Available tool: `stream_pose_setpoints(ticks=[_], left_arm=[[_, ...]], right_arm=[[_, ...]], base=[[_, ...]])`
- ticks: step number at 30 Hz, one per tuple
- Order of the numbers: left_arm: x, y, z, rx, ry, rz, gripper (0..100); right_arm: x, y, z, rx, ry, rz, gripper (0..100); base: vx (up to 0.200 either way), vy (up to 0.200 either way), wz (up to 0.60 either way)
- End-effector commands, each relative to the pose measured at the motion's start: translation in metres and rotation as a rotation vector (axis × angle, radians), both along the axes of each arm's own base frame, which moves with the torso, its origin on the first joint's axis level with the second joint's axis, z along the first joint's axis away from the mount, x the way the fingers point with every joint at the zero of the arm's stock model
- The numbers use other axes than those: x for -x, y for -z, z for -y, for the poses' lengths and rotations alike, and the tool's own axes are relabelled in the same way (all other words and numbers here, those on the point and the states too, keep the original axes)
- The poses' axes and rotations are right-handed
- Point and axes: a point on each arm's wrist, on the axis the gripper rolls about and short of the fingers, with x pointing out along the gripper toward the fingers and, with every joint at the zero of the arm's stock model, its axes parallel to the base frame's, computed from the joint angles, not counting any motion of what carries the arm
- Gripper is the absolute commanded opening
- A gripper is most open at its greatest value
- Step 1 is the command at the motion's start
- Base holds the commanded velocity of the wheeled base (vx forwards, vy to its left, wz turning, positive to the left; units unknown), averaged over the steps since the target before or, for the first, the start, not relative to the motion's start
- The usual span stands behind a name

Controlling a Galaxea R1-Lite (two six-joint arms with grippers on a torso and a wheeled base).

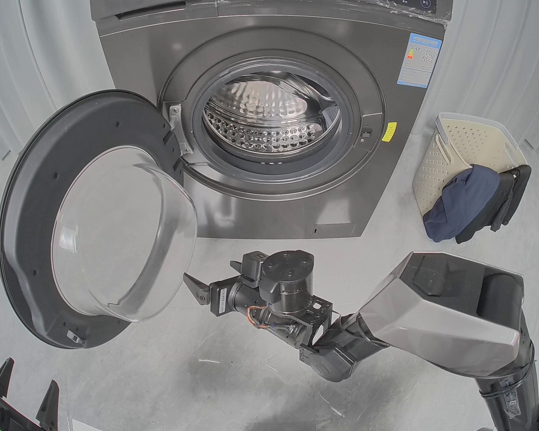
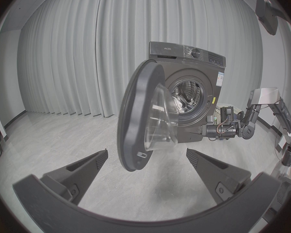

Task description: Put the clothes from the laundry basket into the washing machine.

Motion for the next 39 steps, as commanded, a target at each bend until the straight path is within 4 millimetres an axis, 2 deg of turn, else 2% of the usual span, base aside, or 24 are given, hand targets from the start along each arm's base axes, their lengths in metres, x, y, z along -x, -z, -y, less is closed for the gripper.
stream_pose_setpoints(ticks=[1,5,6,7,12,17,19,20,22,23,24,25,26,28,29,31,34,36,37,39], left_arm=[[0.0,0.005,0.0,0.0,0.0,-0.004,100],[0.0,0.005,0.0,0.0,0.0,-0.004,100],[0.0,0.005,0.0,0.0,0.0,-0.004,100],[0.0,0.005,0.0,0.0,0.0,-0.004,100],[0.0,0.005,0.0,0.0,0.001,-0.004,100],[0.0,0.005,0.0,0.0,0.0,-0.004,100],[0.0,0.005,0.0,0.001,0.0,-0.004,100],[0.0,0.005,0.0,0.002,-0.002,-0.004,100],[0.0,0.005,0.0,0.002,0.001,-0.004,100],[0.0,0.005,0.0,0.001,0.0,-0.004,100],[0.0,0.005,0.0,0.001,0.0,-0.004,100],[0.0,0.005,0.0,0.001,0.0,-0.004,100],[0.0,0.005,0.0,0.001,0.0,-0.004,100],[0.0,0.005,0.0,0.0,0.0,-0.004,100],[0.0,0.005,0.0,0.0,0.0,-0.004,100],[0.0,0.005,0.0,0.0,-0.002,-0.003,100],[0.0,0.005,0.0,0.0,0.0,-0.004,100],[0.0,0.005,0.0,0.0,0.0,-0.004,100],[0.0,0.005,0.0,0.0,0.0,-0.004,100],[0.0,0.005,0.0,0.0,0.0,-0.004,100]], right_arm=[[-0.004,0.001,-0.004,0.002,0.0,-0.001,100],[-0.005,0.005,-0.02,-0.005,-0.017,0.001,100],[-0.005,0.009,-0.03,-0.015,-0.017,0.006,100],[-0.005,0.009,-0.03,-0.015,-0.017,0.006,100],[-0.015,0.019,-0.051,-0.051,-0.009,0.026,100],[-0.018,0.015,-0.056,-0.083,0.014,0.043,100],[-0.022,0.008,-0.05,-0.097,0.045,0.051,100],[-0.022,-0.005,-0.045,-0.114,0.055,0.066,100],[-0.021,-0.038,-0.025,-0.135,0.079,0.084,100],[-0.02,-0.045,-0.019,-0.135,0.087,0.085,100],[-0.014,-0.067,0.0,-0.129,0.106,0.089,100],[-0.01,-0.079,0.012,-0.125,0.115,0.095,100],[-0.004,-0.097,0.035,-0.11,0.143,0.107,100],[0.005,-0.117,0.071,-0.071,0.191,0.146,100],[0.015,-0.13,0.097,-0.057,0.223,0.163,100],[0.026,-0.142,0.124,-0.066,0.264,0.172,100],[0.062,-0.162,0.194,-0.09,0.417,0.208,100],[0.077,-0.166,0.226,-0.086,0.482,0.225,100],[0.089,-0.164,0.25,-0.072,0.54,0.222,100],[0.112,-0.163,0.277,-0.066,0.603,0.238,100]], base=[[0.0,0.0,0.0],[0.0,0.0,0.0],[0.0,0.0,0.0],[0.0,0.0,0.0],[0.0,0.0,0.0],[0.0,0.0,0.0],[0.0,0.0,0.0],[0.0,0.0,0.0],[0.0,0.0,0.0],[0.0,0.0,0.0],[0.0,0.0,0.0],[0.0,0.0,0.0],[0.0,0.0,0.0],[0.0,0.0,0.0],[0.0,0.0,0.0],[0.0,0.0,0.0],[0.0,0.0,0.0],[0.0,0.0,0.0],[0.0,0.0,0.0],[0.0,0.0,0.0]])
